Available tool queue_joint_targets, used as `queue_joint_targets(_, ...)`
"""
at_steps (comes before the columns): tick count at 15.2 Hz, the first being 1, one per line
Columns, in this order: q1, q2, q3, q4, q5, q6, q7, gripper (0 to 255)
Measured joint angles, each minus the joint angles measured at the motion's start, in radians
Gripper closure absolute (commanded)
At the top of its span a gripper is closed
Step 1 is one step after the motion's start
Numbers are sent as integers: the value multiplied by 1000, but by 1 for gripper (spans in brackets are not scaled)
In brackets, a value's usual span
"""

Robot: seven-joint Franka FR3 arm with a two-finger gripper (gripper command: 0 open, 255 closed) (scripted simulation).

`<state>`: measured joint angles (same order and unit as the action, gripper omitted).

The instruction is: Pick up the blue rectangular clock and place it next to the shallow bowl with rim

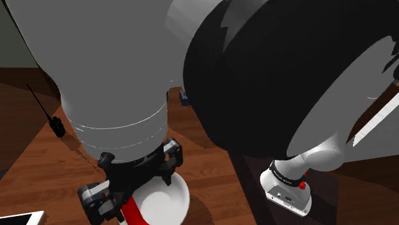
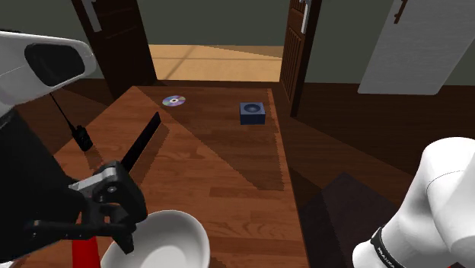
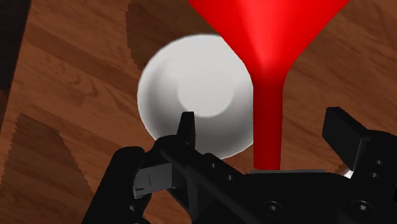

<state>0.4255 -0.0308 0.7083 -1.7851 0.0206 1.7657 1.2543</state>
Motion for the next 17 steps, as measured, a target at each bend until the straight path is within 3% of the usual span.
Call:
queue_joint_targets(3,-12,-145,-44,-145,87,30,-154,0)
queue_joint_targets(8,13,-355,-157,-369,179,60,-410,0)
queue_joint_targets(17,69,-615,-362,-676,186,95,-812,0)
